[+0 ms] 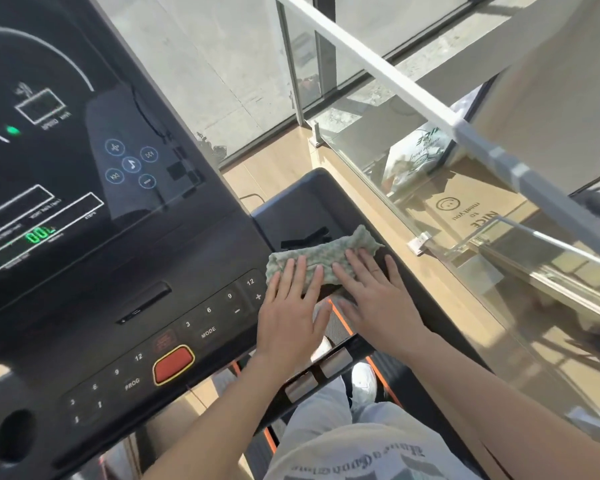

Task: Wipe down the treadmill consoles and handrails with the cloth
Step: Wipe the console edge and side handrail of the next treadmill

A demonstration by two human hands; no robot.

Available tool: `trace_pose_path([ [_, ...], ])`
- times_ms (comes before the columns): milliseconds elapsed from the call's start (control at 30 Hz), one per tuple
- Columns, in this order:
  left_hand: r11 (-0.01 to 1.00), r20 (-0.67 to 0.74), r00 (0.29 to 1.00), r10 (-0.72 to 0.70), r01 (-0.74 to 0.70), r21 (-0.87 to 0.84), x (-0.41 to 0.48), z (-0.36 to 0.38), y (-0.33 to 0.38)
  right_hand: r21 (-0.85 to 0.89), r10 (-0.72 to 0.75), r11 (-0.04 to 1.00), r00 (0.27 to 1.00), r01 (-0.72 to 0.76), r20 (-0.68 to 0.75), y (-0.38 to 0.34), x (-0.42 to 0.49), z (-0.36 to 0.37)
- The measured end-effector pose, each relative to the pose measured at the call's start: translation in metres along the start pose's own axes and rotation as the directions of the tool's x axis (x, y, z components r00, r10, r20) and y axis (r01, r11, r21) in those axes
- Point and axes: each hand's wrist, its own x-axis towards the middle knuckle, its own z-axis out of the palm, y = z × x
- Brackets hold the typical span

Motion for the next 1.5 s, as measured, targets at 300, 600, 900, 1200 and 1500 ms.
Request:
trace_pose_path([
  [300, 0.987, 0.077, 0.992, -0.097, 0.106, -0.118, 0.112, -0.032, -0.027, 0.095, 0.105, 0.989, 0.991, -0.112, 0.077, 0.009, 0.106, -0.031],
  [600, 0.977, 0.100, 0.995, 0.026, -0.004, -0.213, 0.185, -0.046, -0.039, 0.433, 0.114, 0.892, 0.991, -0.132, 0.067, 0.037, 0.124, -0.042],
  [900, 0.943, -0.012, 0.958, 0.287, -0.285, -0.171, 0.139, -0.024, -0.007, 0.498, 0.235, 0.836, 0.971, -0.230, 0.054, 0.052, 0.041, -0.029],
  [1200, 0.896, -0.375, 0.907, 0.189, -0.316, -0.311, 0.080, 0.001, 0.001, 0.606, 0.380, 0.763, 0.915, -0.226, -0.138, 0.066, -0.015, -0.032],
  [1500, 0.778, -0.151, 0.986, 0.070, -0.149, -0.611, 0.078, -0.042, 0.004, 0.513, 0.329, 0.829, 0.936, -0.225, -0.121, 0.064, -0.008, -0.044],
])
